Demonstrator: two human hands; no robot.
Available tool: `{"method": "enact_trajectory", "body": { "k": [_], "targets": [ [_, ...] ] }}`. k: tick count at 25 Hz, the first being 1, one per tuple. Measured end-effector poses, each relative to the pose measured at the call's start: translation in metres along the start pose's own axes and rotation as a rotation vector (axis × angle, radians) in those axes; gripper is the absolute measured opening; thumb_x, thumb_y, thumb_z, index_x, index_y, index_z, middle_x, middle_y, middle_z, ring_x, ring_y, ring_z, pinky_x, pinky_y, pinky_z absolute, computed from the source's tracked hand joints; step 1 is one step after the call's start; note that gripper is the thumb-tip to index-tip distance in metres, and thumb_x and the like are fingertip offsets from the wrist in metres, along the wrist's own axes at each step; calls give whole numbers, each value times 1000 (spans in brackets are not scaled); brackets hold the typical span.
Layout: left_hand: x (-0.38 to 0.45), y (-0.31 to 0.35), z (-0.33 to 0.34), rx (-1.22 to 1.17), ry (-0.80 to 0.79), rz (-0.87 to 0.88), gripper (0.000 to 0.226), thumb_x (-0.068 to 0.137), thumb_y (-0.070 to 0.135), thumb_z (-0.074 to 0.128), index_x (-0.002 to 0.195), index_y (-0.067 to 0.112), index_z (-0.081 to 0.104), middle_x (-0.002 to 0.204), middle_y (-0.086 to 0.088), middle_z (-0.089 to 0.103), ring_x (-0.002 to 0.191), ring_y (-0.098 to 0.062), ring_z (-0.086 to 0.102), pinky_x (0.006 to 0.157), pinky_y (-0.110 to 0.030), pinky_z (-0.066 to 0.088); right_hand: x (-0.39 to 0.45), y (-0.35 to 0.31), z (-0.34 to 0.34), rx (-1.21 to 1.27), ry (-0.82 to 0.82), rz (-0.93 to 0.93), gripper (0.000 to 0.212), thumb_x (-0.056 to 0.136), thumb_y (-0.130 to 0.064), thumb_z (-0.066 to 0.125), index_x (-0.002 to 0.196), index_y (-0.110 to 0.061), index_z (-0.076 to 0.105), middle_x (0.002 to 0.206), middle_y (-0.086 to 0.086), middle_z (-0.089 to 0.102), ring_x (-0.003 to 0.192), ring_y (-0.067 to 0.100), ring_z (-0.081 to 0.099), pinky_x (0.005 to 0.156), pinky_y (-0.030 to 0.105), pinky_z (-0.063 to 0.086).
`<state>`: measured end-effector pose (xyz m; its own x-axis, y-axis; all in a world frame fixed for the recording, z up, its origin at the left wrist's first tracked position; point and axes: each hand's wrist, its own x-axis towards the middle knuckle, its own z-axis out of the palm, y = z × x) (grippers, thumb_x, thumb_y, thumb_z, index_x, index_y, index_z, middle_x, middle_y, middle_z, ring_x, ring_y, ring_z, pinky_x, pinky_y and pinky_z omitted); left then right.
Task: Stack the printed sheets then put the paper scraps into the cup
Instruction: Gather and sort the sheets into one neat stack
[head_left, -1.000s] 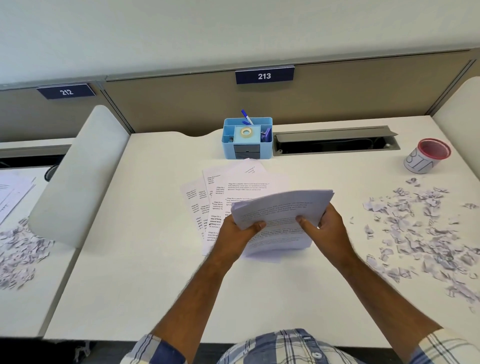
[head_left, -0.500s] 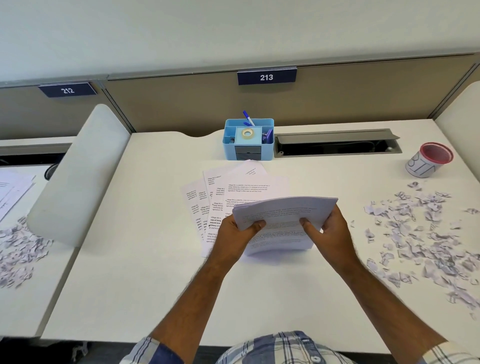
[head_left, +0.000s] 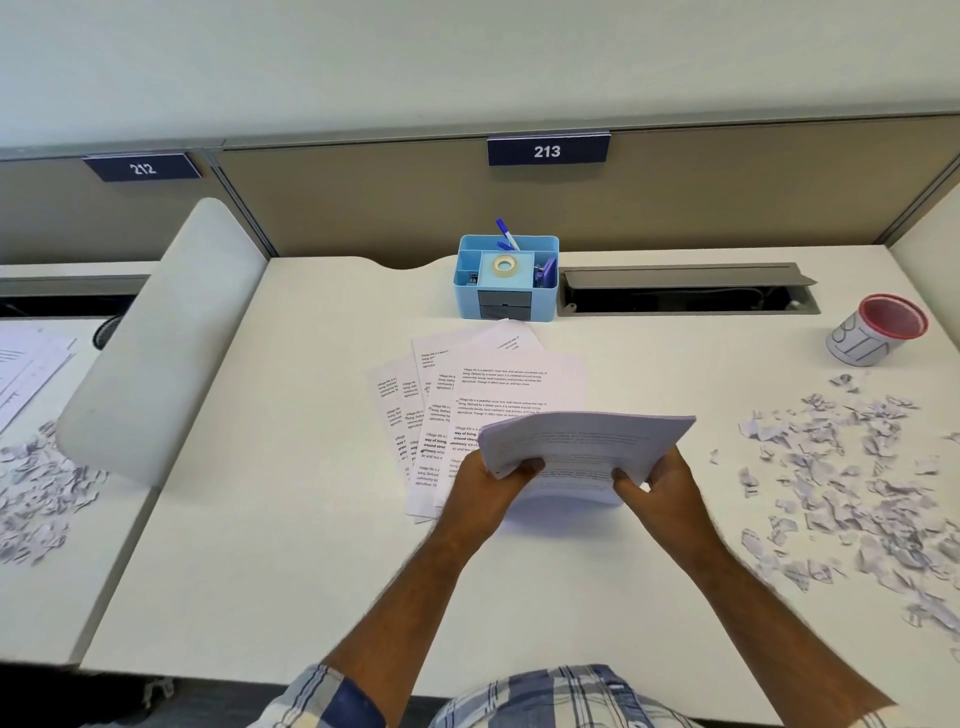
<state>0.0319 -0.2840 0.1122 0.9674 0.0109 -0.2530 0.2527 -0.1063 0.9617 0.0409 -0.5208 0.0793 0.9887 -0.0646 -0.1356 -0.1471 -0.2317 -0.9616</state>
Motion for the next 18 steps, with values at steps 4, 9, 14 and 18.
{"method": "enact_trajectory", "body": {
  "k": [4,9,14,18],
  "targets": [
    [10,4,1,-64,-19,-57,26,92,24,81,112,39,75,110,10,79,103,-12,75,93,-38,62,4,1,-9,50,-73,-24,49,91,-4,73,131,-23,53,123,-9,69,113,9,67,89,25,57],
    [33,5,5,-81,-26,-116,35,89,27,84,121,20,72,110,3,81,97,-18,79,84,-38,65,15,7,-19,36,-128,34,35,91,-18,74,125,-19,63,116,-8,75,101,13,74,84,33,62],
    [62,-21,-4,-2,79,-160,24,96,21,76,119,18,68,113,4,76,105,-17,74,81,-23,60,21,34,-28,8,-78,113,39,91,-20,75,129,-22,62,117,-8,75,100,12,74,84,36,61],
    [74,-63,-34,186,261,-190,30,90,11,79,118,19,69,119,5,72,114,-20,69,92,-24,54,24,59,-44,-70,17,142,41,93,-21,74,132,-22,60,119,-9,72,103,9,70,88,37,56]
  ]
}}
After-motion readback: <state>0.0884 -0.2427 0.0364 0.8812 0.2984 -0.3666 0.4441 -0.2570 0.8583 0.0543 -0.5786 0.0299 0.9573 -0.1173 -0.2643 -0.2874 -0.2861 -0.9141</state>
